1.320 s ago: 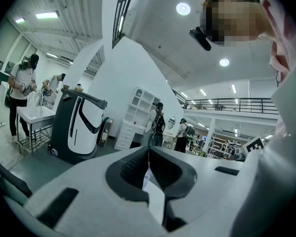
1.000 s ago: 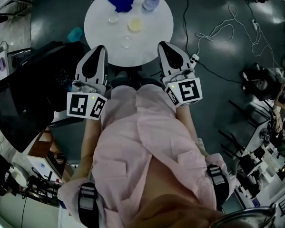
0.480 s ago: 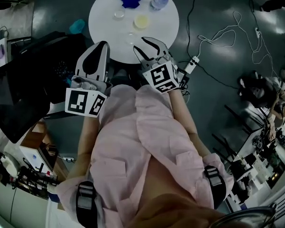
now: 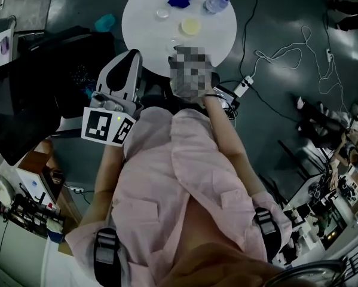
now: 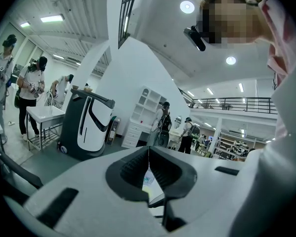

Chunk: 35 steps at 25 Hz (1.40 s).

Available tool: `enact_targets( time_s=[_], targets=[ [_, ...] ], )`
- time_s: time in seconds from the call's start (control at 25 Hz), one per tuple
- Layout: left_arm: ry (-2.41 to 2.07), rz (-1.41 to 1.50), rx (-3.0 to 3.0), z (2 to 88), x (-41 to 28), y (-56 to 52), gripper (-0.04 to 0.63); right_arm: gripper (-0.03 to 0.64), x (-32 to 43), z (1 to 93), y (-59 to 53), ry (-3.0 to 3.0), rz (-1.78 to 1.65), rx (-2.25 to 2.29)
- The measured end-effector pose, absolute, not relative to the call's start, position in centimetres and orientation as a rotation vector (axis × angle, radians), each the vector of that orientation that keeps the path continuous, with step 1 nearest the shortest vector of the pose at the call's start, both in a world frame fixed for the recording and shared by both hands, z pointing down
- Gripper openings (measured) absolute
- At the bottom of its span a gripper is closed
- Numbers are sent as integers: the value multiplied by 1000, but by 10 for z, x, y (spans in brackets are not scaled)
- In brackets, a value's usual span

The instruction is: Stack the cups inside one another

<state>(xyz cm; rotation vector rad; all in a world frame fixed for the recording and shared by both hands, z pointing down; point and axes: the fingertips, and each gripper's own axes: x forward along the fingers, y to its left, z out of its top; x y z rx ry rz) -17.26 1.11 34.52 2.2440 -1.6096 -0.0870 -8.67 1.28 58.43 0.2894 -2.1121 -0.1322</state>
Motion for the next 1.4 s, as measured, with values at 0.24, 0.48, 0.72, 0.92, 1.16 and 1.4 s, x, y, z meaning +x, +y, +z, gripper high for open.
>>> enact_targets(
  time_s=[0.24,0.48,0.72,0.92,1.16,1.4],
  targets=[
    [-1628,-73,2219,351,-180,19,20,150,-90,628,19,-2017,-157,206],
    [-1648,-77,2193,350,-189,20,21,149,-89,653,17,-1946,-158,170],
    [-1666,-74,2165,355,-197,21,21,61,-87,667,14,-1906,-182,165],
    [-1670,-71,2149,359,-201,22,20,37,-87,665,8,-1901,-206,199],
    [-1661,-78,2157,359,-202,17,20,35,-88,648,-1,-1932,-199,269],
    [-1643,-83,2176,358,-195,12,21,35,-85,615,-11,-2019,-141,392]
  ],
)
